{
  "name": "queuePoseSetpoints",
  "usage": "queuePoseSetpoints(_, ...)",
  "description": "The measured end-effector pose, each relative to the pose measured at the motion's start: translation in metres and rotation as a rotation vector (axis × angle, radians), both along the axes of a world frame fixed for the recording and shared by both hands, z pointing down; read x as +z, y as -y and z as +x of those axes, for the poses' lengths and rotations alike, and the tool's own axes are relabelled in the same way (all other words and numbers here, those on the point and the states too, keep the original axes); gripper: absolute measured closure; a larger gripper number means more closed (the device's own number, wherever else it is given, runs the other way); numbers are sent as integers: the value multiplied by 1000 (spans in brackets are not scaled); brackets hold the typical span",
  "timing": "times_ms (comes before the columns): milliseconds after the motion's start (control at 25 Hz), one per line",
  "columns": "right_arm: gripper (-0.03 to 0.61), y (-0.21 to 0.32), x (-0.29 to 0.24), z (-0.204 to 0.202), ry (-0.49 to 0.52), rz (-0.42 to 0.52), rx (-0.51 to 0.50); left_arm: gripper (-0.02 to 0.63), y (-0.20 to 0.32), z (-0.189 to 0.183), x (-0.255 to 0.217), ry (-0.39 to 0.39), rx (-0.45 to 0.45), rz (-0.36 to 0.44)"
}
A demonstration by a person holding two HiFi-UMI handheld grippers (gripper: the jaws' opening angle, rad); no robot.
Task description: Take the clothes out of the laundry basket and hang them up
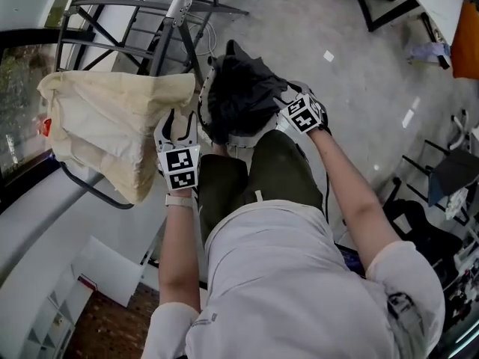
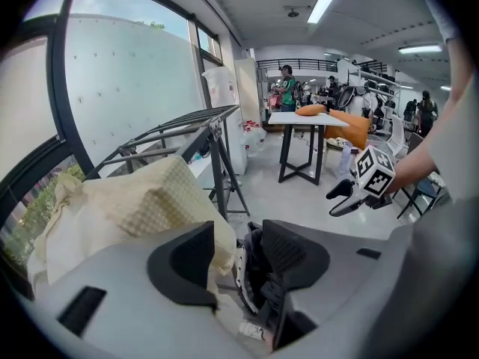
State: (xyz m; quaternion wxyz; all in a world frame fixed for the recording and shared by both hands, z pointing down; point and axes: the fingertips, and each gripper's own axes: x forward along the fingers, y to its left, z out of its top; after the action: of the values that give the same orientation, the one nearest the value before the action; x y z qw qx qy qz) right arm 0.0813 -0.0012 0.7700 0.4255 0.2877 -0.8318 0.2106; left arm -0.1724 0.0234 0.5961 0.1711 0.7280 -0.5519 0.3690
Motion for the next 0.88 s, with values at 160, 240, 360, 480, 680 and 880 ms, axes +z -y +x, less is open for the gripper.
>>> queuePoseSetpoints(160,318,-17,47,7,-23,-88,-38,428,-8,5,19,-9,-34,-50)
queuePoseSetpoints(240,318,-23,72,10,-38,-125,-63,428,-8,7,30,-19,-53,-67)
queuePoseSetpoints(360,318,-35,110,14,-62,-183,-95,428,-12,12,48,-22,-64,-96)
queuePoseSetpoints(480,318,-43,146,16,-81,-224,-122,428,-16,17,69,-22,-68,-127)
queuePoseSetpoints(680,318,-52,197,15,-115,-272,-152,428,-26,20,97,-20,-80,-178)
queuePoseSetpoints(880,352,-50,224,10,-125,-293,-157,428,-36,16,109,-17,-96,-207)
